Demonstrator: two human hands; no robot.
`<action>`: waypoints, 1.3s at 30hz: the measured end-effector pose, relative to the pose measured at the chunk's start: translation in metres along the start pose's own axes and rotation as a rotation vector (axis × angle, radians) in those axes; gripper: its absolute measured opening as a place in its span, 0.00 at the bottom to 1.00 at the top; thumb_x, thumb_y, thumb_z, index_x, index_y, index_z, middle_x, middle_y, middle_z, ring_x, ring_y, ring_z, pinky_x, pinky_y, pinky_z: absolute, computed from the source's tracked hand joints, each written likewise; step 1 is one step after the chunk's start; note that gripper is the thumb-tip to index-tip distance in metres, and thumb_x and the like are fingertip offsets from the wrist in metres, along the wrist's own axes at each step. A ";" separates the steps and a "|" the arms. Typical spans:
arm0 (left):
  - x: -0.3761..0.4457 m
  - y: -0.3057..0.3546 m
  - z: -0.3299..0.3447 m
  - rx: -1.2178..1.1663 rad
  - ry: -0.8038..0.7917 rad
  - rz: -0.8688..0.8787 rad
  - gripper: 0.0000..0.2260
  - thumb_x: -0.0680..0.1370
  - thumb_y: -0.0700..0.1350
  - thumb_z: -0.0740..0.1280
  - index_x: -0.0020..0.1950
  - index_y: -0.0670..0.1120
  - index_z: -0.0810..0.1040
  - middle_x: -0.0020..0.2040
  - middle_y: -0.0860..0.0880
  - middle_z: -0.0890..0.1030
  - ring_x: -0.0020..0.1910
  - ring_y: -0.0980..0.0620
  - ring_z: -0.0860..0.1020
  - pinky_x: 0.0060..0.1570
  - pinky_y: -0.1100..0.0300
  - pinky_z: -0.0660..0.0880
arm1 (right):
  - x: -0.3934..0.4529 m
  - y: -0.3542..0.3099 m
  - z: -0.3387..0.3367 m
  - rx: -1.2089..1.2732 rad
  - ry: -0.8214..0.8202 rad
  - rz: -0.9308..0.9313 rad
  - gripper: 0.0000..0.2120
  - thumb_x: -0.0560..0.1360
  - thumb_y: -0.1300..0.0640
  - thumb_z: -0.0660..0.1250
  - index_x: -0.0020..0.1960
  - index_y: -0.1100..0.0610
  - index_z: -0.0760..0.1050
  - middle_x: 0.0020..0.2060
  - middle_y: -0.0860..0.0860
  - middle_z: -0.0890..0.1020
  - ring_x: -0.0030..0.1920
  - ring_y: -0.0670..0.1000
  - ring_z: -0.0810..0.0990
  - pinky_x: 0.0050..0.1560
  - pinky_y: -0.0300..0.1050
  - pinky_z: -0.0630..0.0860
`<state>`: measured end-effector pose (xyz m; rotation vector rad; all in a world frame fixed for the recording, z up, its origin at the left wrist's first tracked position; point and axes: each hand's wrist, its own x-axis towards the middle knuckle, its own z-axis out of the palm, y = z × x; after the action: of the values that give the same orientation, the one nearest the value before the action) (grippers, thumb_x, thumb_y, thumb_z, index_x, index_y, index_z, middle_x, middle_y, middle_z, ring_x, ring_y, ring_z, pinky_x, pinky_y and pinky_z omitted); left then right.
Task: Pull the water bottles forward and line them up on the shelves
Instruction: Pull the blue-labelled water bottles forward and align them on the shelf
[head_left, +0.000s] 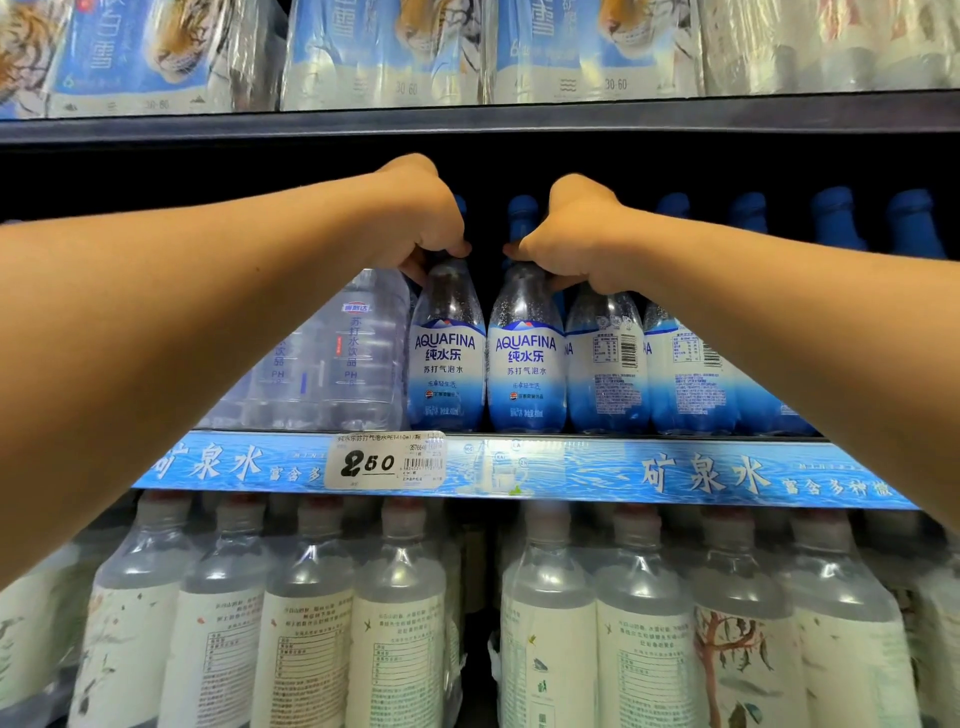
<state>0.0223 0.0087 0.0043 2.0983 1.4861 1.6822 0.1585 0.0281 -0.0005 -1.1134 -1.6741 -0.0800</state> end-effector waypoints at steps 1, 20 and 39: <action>-0.001 0.000 0.000 0.001 0.000 0.000 0.15 0.75 0.30 0.70 0.61 0.35 0.75 0.53 0.34 0.80 0.47 0.35 0.82 0.42 0.40 0.80 | 0.000 0.000 0.000 -0.012 0.001 0.001 0.12 0.74 0.58 0.75 0.50 0.60 0.74 0.42 0.57 0.80 0.42 0.60 0.84 0.45 0.57 0.84; 0.008 0.004 -0.001 0.161 0.255 0.088 0.12 0.69 0.46 0.76 0.43 0.42 0.76 0.46 0.43 0.79 0.36 0.47 0.76 0.35 0.58 0.78 | 0.004 0.012 -0.034 -0.015 0.078 -0.063 0.19 0.70 0.49 0.77 0.51 0.61 0.79 0.47 0.57 0.83 0.44 0.56 0.85 0.43 0.53 0.85; -0.020 0.053 0.081 0.441 0.349 0.207 0.16 0.74 0.53 0.68 0.39 0.45 0.65 0.59 0.36 0.73 0.59 0.35 0.71 0.42 0.49 0.68 | -0.014 0.100 -0.136 -0.040 0.083 -0.063 0.19 0.71 0.50 0.76 0.53 0.63 0.79 0.49 0.59 0.83 0.50 0.58 0.84 0.52 0.58 0.82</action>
<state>0.1197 0.0054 -0.0117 2.3237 1.9543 2.0355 0.3259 0.0011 0.0007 -1.0730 -1.6397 -0.1982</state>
